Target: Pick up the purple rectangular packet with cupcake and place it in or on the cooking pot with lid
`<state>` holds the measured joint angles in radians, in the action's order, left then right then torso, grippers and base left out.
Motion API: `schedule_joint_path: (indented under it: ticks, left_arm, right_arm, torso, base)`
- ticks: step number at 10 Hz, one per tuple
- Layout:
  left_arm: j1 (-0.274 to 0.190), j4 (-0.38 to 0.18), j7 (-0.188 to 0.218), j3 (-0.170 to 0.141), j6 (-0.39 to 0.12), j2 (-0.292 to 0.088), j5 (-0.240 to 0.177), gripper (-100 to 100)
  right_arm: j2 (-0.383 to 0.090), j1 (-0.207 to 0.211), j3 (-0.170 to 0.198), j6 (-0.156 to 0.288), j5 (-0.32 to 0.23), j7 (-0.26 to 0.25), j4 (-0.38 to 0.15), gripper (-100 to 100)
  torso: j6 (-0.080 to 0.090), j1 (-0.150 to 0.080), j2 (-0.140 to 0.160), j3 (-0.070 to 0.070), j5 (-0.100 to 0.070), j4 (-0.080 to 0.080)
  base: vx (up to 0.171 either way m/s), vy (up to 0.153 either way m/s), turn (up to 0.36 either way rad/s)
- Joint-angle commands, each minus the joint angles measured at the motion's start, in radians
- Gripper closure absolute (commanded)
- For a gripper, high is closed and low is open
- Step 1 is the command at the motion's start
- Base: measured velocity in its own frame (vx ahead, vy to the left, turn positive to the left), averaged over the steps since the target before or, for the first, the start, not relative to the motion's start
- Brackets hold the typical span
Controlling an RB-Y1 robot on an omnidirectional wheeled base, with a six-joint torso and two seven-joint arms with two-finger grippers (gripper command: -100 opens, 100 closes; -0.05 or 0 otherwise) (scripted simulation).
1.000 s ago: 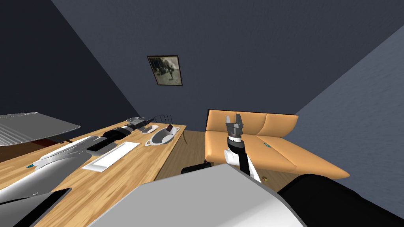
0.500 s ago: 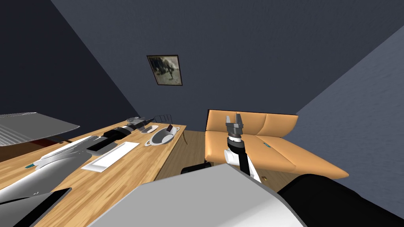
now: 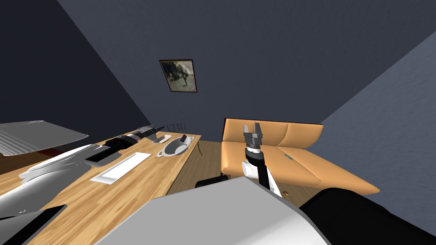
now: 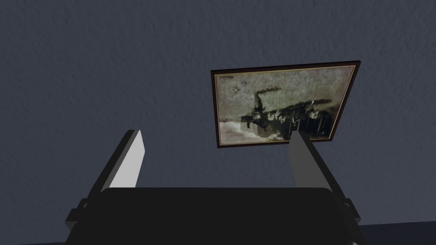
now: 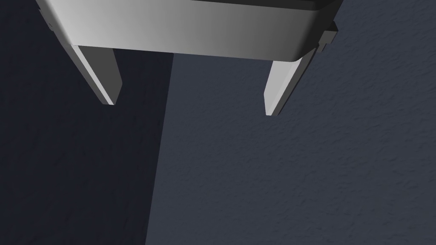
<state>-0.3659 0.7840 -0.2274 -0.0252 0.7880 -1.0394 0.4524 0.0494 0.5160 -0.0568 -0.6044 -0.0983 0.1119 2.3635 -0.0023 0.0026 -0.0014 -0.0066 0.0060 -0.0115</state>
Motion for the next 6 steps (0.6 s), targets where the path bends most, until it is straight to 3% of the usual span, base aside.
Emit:
schedule_joint_path:
  ticks: [1, 2, 4, 6]
  left_arm:
    - [-0.021, -0.013, 0.036, 0.006, 0.005, -0.037, 0.002, -100]
    - [-0.021, -0.013, 0.036, 0.006, 0.005, -0.037, 0.002, -100]
    - [-0.033, -0.010, 0.076, 0.009, 0.004, -0.079, 0.004, -100]
    - [-0.033, -0.010, 0.076, 0.009, 0.004, -0.079, 0.004, -100]
  right_arm:
    - [0.000, 0.000, 0.000, 0.000, 0.000, 0.000, 0.000, 0]
    - [0.000, 0.000, 0.000, 0.000, 0.000, 0.000, 0.000, 0]
    - [0.000, 0.000, 0.000, 0.000, 0.000, 0.000, 0.000, 0]
    - [0.000, 0.000, 0.000, 0.000, 0.000, 0.000, 0.000, 0]
  torso:
    - [0.000, 0.000, 0.000, 0.000, 0.000, 0.000]
    - [0.000, 0.000, 0.000, 0.000, 0.000, 0.000]
    - [0.000, 0.000, 0.000, 0.000, 0.000, 0.000]
    - [0.000, 0.000, 0.000, 0.000, 0.000, 0.000]
  base:
    - [-0.007, -0.009, 0.027]
    - [-0.003, -0.004, 0.012]
    - [-0.007, -0.009, 0.027]
    - [0.000, 0.000, 0.000]
